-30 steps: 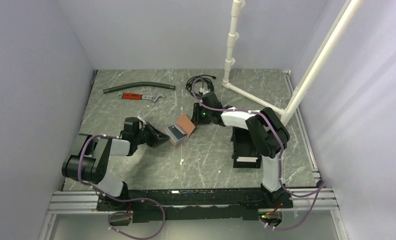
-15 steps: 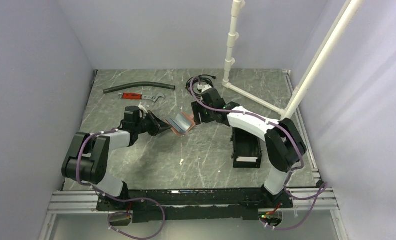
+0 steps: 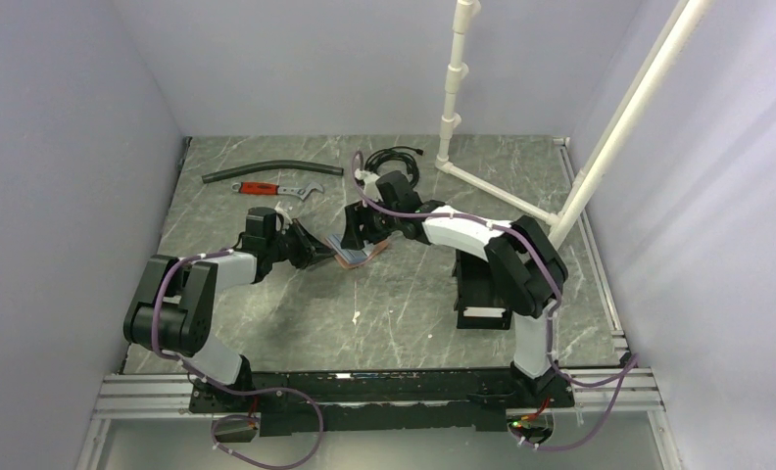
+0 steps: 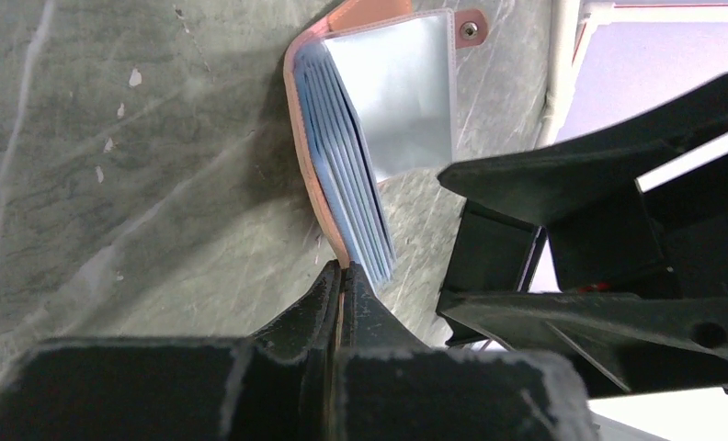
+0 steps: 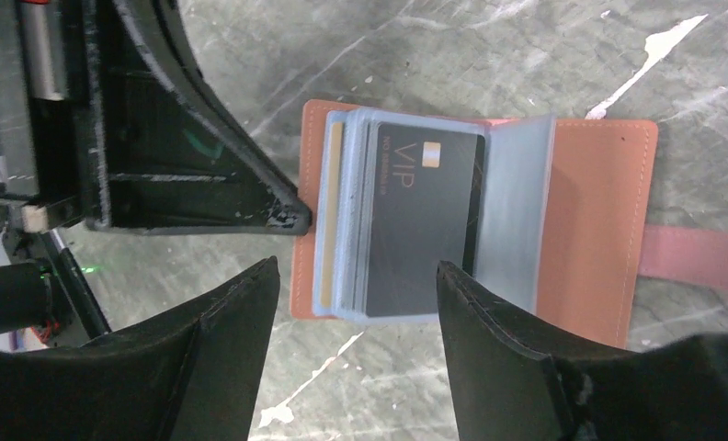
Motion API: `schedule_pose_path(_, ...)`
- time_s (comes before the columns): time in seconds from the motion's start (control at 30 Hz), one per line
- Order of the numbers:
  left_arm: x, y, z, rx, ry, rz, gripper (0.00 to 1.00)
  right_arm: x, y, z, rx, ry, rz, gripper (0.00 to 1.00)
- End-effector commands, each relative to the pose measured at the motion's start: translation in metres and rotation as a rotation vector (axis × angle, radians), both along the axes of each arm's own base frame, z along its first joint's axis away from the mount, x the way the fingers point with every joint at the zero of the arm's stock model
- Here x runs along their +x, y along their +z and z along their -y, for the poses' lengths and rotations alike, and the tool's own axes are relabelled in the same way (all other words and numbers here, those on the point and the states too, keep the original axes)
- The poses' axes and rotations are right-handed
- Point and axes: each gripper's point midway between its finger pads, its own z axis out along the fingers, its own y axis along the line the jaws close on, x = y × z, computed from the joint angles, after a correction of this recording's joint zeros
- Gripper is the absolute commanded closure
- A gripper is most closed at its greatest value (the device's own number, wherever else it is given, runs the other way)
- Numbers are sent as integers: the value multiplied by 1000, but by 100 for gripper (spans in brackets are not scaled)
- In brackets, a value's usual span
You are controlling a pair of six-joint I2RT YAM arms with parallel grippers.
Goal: Put the credit cards into the card holder
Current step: Open the card holder at the center of the board.
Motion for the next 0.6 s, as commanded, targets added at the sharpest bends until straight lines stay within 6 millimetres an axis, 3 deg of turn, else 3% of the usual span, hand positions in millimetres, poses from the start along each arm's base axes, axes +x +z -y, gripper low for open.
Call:
schedule_pose_path(0.0, 9, 24, 6, -8, -34, 85, 98, 9, 11, -20, 13, 47, 75, 33)
schedule_pose_path(0.4, 9, 31, 6, -5, -41, 98, 99, 17, -24, -20, -80, 22, 62, 32)
schedule_pose_path(0.57, 9, 32, 6, -2, -41, 101, 99, 18, -29, -20, -78, 9, 48, 36)
